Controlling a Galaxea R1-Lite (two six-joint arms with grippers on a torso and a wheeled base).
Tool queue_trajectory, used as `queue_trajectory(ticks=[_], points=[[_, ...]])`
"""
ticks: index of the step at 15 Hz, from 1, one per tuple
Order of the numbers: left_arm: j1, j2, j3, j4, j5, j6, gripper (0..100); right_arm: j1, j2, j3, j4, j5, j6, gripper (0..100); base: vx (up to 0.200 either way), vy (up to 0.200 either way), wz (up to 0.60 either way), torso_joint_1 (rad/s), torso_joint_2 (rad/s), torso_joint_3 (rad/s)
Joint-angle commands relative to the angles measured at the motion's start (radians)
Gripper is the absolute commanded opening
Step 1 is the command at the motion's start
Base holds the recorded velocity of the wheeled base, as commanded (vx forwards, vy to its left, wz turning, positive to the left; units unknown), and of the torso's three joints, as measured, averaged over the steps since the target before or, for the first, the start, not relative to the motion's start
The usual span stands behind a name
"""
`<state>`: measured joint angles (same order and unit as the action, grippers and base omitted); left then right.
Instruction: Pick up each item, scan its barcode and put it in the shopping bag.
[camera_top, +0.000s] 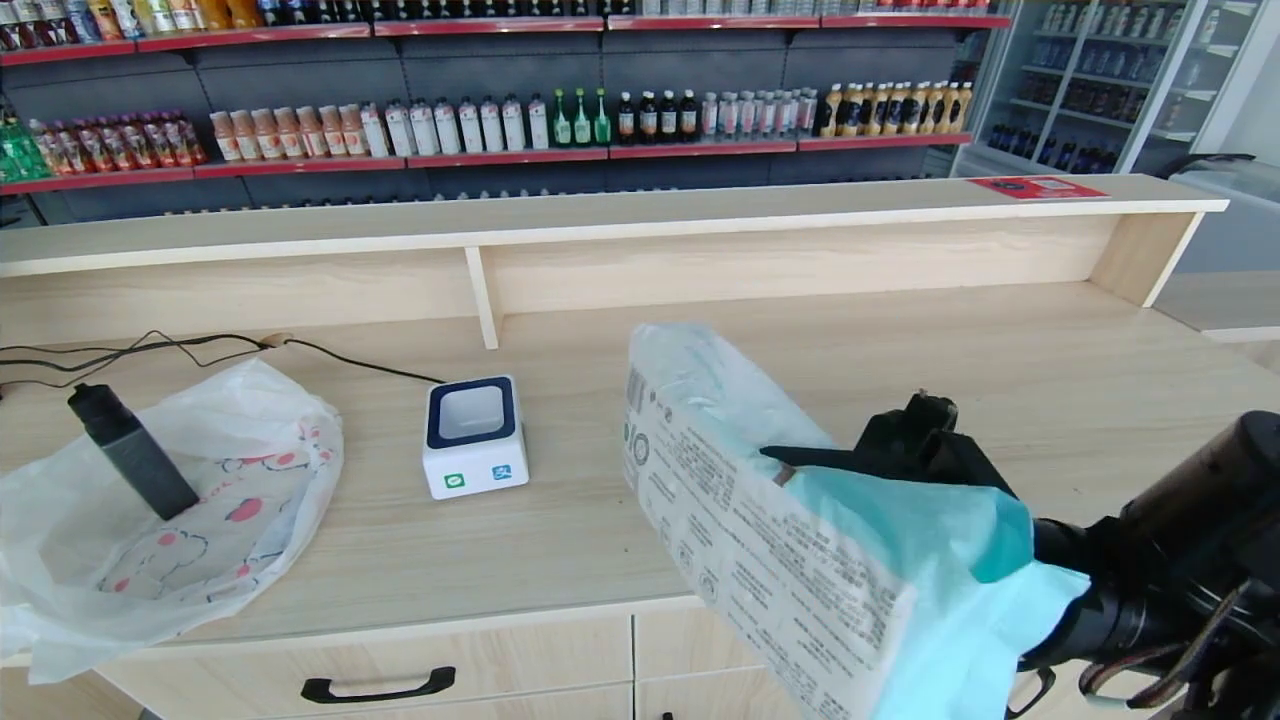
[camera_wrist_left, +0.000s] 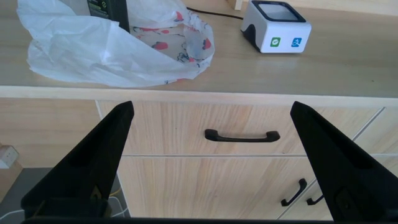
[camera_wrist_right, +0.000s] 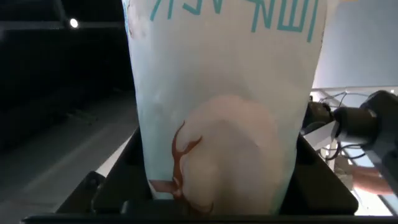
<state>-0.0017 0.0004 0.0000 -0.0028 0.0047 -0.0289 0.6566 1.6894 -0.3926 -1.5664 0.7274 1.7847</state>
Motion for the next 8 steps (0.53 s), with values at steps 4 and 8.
queue_trajectory(ticks=[4, 8], points=[[0.0, 0.0, 0.0, 0.0, 0.001, 0.0, 100, -0.13, 0.003, -0.025, -0.004, 0.164, 0.274, 0, 0.0, 0.0, 0.0, 0.0, 0.0, 0.0], [0.002, 0.0, 0.0, 0.0, 0.001, 0.0, 100, -0.176, 0.012, -0.055, -0.004, 0.277, 0.421, 0, 0.0, 0.0, 0.0, 0.0, 0.0, 0.0]])
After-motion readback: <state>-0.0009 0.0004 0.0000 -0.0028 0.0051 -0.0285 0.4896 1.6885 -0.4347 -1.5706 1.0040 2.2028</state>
